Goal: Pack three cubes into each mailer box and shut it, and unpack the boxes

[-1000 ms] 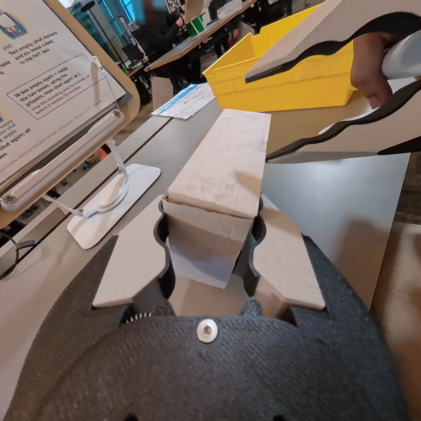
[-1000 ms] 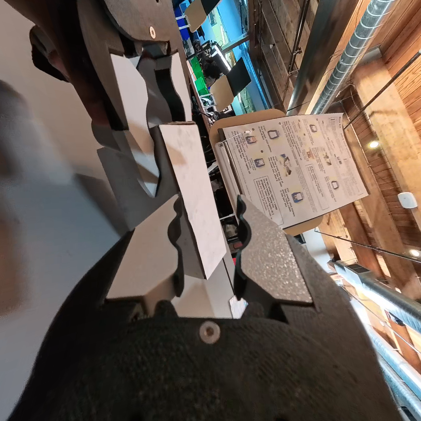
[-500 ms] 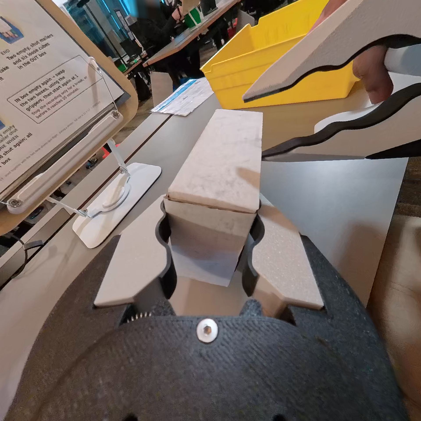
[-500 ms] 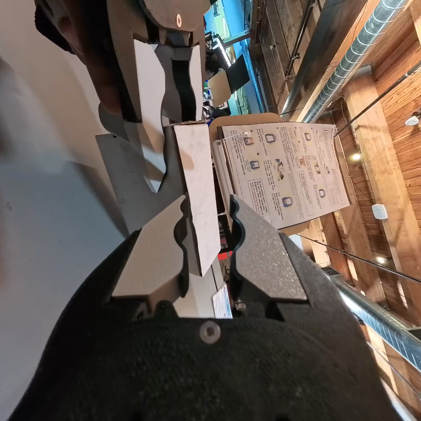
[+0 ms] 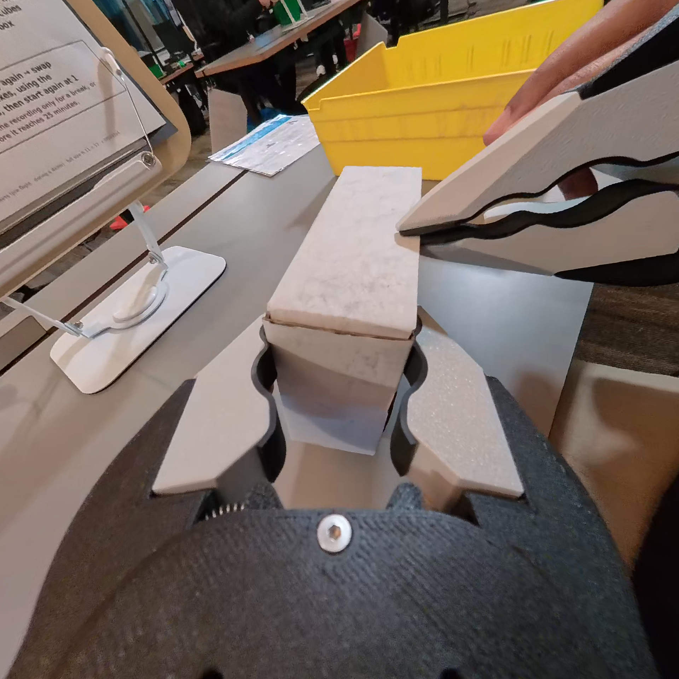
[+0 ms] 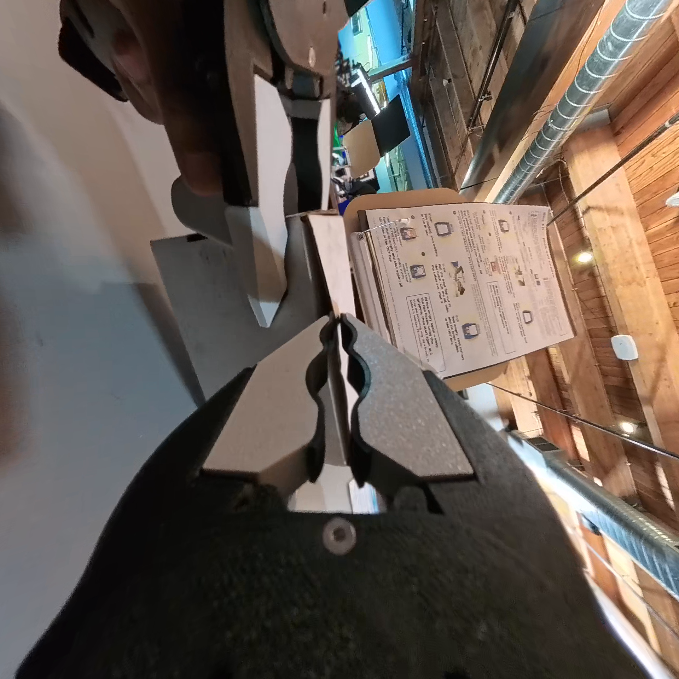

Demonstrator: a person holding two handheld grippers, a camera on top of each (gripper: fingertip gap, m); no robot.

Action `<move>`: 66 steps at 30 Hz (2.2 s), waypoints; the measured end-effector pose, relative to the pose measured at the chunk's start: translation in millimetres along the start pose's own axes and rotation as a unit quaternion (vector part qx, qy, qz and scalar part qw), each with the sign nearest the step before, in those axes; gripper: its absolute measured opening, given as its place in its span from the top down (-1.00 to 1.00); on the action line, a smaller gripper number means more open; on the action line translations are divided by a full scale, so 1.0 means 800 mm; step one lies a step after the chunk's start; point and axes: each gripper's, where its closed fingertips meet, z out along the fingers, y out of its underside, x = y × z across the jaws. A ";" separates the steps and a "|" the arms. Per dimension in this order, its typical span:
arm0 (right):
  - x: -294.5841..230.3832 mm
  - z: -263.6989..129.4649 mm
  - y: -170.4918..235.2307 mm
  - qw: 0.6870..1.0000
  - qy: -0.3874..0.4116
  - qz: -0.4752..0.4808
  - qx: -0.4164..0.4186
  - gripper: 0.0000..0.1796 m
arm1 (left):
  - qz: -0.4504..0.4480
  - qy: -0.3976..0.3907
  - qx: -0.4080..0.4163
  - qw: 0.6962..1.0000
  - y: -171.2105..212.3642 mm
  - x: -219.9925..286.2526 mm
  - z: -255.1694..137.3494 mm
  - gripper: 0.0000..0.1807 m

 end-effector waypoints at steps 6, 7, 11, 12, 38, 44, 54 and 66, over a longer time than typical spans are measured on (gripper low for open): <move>0.032 -0.005 0.000 0.996 0.032 0.082 0.016 0.98 | 0.061 -0.004 -0.025 0.998 0.012 0.013 0.007 0.25; 0.037 -0.006 0.000 0.994 0.032 0.104 0.018 0.97 | 0.071 -0.008 -0.021 0.997 0.012 0.015 0.008 0.26; 0.040 -0.008 0.000 0.991 0.032 0.131 0.024 0.96 | 0.080 0.003 -0.014 0.997 0.012 0.018 0.009 0.26; 0.044 -0.009 -0.001 0.990 0.038 0.135 0.027 0.96 | 0.104 0.002 -0.015 0.994 0.014 0.021 0.009 0.25; 0.011 -0.009 -0.019 0.991 -0.030 0.124 0.047 1.00 | 0.106 -0.040 0.178 0.977 -0.038 -0.002 -0.037 0.60; 0.008 -0.008 -0.016 0.991 -0.031 0.120 0.042 1.00 | 0.171 -0.086 0.167 0.967 -0.037 -0.001 -0.035 0.86; 0.003 -0.010 -0.029 0.987 -0.036 0.142 0.066 0.95 | 0.232 -0.132 0.139 0.954 -0.033 -0.007 -0.031 0.93; -0.018 0.022 0.047 0.912 -0.100 0.397 -0.023 0.62 | 0.169 -0.127 0.108 0.971 -0.049 -0.028 -0.036 0.96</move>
